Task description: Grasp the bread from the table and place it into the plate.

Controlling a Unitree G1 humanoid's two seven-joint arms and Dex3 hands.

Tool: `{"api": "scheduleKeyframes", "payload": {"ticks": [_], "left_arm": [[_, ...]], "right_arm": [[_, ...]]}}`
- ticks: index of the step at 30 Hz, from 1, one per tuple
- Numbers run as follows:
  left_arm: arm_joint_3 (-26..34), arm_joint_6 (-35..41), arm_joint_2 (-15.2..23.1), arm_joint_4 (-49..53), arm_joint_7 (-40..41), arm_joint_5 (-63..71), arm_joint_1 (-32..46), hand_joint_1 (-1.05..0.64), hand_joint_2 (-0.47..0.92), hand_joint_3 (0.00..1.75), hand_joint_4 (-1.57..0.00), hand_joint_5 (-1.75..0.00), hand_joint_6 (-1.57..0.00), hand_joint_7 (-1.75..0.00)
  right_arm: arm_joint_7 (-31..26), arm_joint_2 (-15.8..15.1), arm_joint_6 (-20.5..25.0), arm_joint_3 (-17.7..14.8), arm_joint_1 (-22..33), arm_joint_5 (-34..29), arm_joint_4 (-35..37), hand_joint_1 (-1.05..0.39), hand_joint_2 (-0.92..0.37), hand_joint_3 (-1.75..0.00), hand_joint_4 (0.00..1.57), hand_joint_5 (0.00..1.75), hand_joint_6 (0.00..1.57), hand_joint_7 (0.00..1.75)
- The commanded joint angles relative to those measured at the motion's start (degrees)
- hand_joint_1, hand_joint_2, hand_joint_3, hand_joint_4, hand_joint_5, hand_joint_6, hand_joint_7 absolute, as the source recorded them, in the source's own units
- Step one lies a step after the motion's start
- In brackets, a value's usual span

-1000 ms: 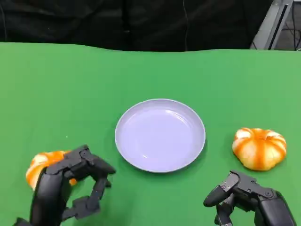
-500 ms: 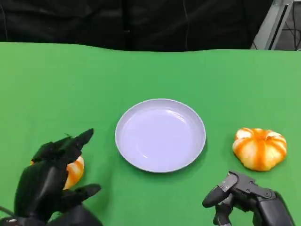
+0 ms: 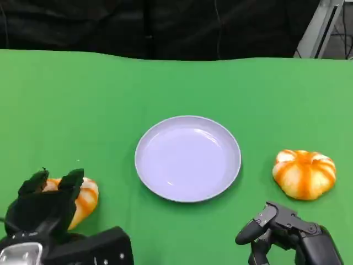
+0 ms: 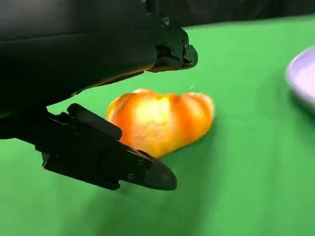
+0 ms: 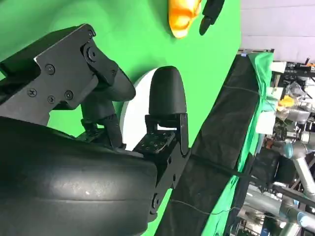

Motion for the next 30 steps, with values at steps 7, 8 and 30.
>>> {"api": "scheduleKeyframes", "payload": {"ticks": [7, 8, 30], "left_arm": [[-3.7, 3.5, 2.1, 15.1, -0.6, -3.8, -9.2, -0.53, 0.92, 0.2, -0.23, -0.12, -0.3, -0.08], [-3.3, 0.8, 2.2, 17.4, 3.0, -5.9, -9.5, -0.47, 0.92, 0.15, -0.45, -0.26, -0.52, -0.14], [-2.1, -42.7, 3.3, 25.9, 51.8, -19.4, -8.8, -0.19, 0.47, 1.19, -0.86, -1.75, -0.65, -1.75]], "right_arm": [[0.0, 0.0, 0.6, 0.0, -1.1, 0.4, 0.3, 0.06, -0.47, -1.27, 0.65, 1.64, 0.71, 1.35], [0.0, 0.0, 0.5, 0.2, -1.1, 0.6, 0.4, 0.06, -0.46, -1.27, 0.65, 1.64, 0.71, 1.35], [-0.7, -0.5, -0.7, -0.3, -1.4, -0.1, 1.4, 0.07, -0.45, -1.27, 0.68, 1.61, 0.73, 1.32]]}}
